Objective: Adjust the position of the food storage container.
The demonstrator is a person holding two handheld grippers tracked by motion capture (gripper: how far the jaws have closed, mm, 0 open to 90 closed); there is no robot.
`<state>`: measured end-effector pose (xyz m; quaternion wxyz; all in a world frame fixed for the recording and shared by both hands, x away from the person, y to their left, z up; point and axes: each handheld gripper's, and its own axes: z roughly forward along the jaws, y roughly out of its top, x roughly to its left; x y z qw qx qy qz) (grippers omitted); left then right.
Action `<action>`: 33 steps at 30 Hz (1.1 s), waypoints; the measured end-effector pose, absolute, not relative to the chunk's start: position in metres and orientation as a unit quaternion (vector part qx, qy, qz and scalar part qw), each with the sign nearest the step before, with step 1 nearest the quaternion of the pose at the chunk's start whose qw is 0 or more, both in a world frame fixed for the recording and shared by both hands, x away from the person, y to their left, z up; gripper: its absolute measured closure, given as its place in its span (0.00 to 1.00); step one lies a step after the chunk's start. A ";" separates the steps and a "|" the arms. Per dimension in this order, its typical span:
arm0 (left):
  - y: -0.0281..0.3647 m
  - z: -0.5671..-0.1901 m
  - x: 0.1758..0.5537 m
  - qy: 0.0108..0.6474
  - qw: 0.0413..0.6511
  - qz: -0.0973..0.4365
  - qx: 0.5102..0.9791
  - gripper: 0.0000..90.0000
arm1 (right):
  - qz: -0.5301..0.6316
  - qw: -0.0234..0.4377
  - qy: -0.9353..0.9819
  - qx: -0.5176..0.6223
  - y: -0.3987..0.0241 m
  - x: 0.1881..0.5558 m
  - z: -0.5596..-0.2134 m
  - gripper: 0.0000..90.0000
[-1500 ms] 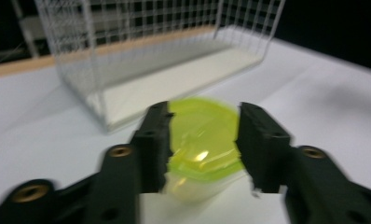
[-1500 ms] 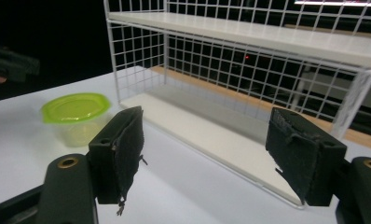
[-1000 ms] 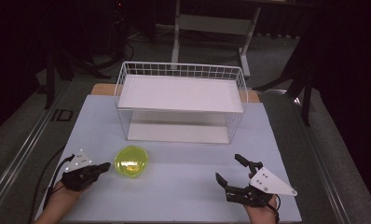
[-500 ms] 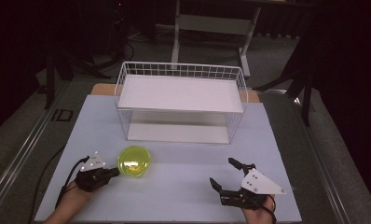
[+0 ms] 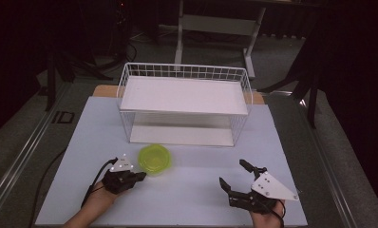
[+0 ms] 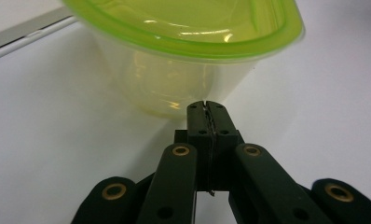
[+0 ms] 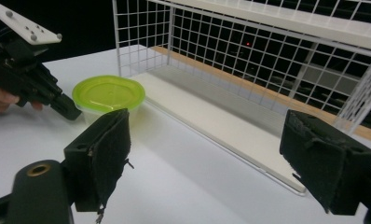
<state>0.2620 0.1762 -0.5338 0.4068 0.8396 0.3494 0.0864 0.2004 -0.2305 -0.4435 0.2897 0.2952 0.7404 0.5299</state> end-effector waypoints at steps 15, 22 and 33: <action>0.207 -0.525 0.283 0.389 0.405 0.136 0.816 1.00 | 0.528 0.293 0.738 0.300 -0.232 0.202 -0.444 0.18; 0.200 -0.531 0.306 0.399 0.401 0.128 0.815 1.00 | 0.526 0.293 0.741 0.299 -0.232 0.203 -0.446 0.18; 0.177 -0.533 0.304 0.376 0.407 0.096 0.827 1.00 | 0.524 0.288 0.742 0.302 -0.233 0.204 -0.447 0.21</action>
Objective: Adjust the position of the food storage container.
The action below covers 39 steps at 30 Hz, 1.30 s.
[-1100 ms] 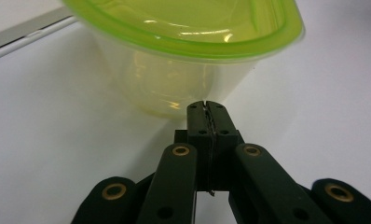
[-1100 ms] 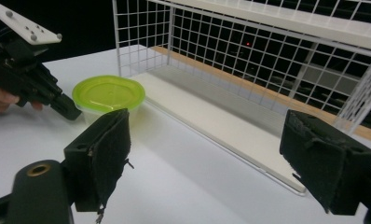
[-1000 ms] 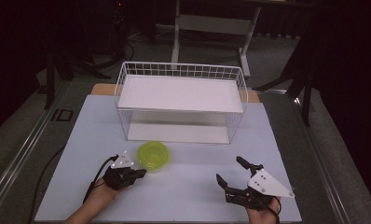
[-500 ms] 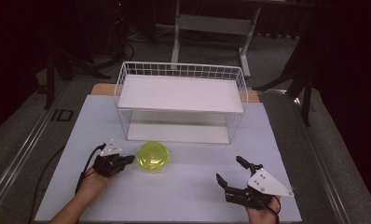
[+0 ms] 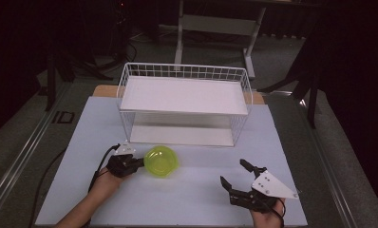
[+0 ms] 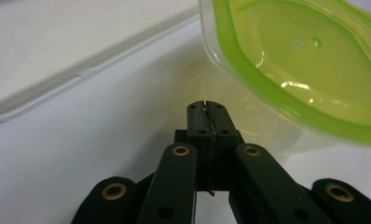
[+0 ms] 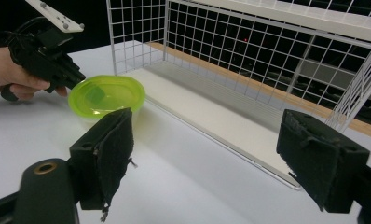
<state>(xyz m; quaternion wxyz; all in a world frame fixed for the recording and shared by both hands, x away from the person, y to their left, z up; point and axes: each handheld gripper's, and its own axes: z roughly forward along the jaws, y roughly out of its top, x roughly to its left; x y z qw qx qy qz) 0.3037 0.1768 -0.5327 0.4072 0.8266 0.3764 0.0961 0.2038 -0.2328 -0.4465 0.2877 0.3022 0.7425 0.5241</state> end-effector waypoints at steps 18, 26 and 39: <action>0.125 -0.536 0.288 0.319 0.412 0.045 0.852 1.00 | 0.525 0.288 0.741 0.304 -0.235 0.204 -0.447 0.20; 0.125 -0.533 0.288 0.332 0.424 0.040 0.842 1.00 | 0.528 0.288 0.741 0.300 -0.236 0.204 -0.446 0.21; 0.110 -0.533 0.301 0.335 0.429 0.033 0.838 1.00 | 0.528 0.285 0.741 0.300 -0.235 0.203 -0.447 0.20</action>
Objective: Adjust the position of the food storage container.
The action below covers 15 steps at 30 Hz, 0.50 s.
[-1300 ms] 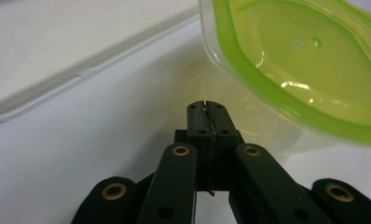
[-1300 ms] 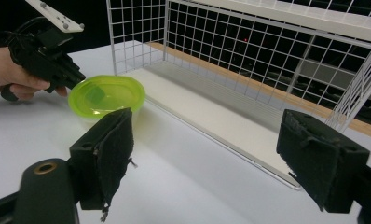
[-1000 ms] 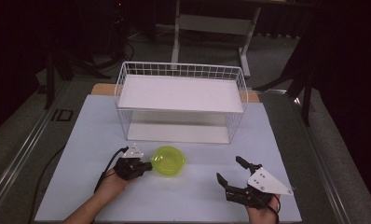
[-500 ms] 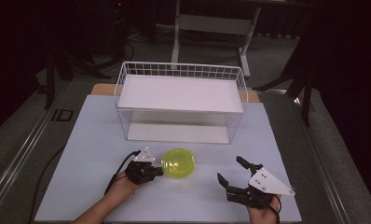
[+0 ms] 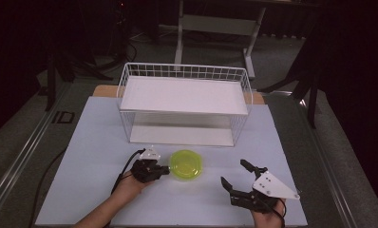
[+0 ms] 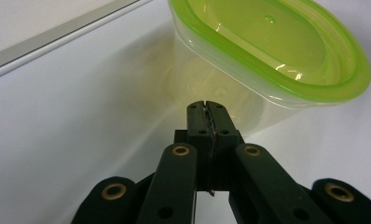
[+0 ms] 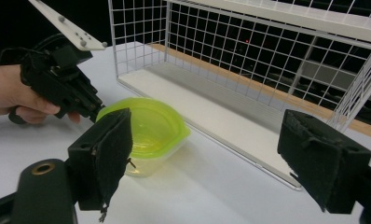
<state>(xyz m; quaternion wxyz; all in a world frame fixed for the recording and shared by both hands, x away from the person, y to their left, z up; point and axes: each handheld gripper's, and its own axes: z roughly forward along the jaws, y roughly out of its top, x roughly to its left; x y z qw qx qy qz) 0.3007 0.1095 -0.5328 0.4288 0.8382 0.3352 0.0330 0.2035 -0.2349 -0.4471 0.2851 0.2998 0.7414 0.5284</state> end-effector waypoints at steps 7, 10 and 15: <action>0.091 -0.534 0.307 0.322 0.425 0.030 0.845 1.00 | 0.528 0.282 0.741 0.303 -0.235 0.205 -0.449 0.19; 0.082 -0.535 0.310 0.319 0.425 0.023 0.847 1.00 | 0.527 0.283 0.742 0.303 -0.235 0.205 -0.449 0.19; 0.073 -0.537 0.313 0.314 0.427 0.014 0.848 1.00 | 0.528 0.281 0.741 0.304 -0.236 0.205 -0.450 0.18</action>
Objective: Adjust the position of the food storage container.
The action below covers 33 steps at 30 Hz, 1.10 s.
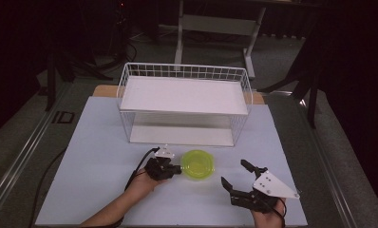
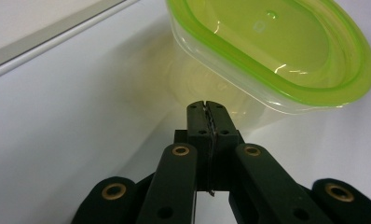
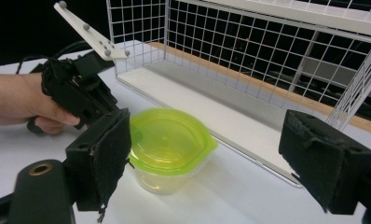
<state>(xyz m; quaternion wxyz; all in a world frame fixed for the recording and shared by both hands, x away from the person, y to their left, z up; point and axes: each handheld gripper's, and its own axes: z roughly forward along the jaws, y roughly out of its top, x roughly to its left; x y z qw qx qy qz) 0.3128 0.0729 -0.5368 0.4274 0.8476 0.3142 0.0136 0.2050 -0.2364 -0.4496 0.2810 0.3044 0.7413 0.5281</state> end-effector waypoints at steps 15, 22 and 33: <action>0.110 -0.523 0.301 0.328 0.456 0.025 0.827 0.48 | 0.523 0.276 0.746 0.306 -0.234 0.207 -0.451 0.18; 0.130 -0.510 0.291 0.368 0.465 0.046 0.804 0.06 | 0.522 0.263 0.753 0.303 -0.232 0.209 -0.455 0.18; 0.135 -0.481 0.264 0.349 0.538 0.101 0.761 0.02 | 0.521 0.253 0.757 0.303 -0.229 0.210 -0.456 0.20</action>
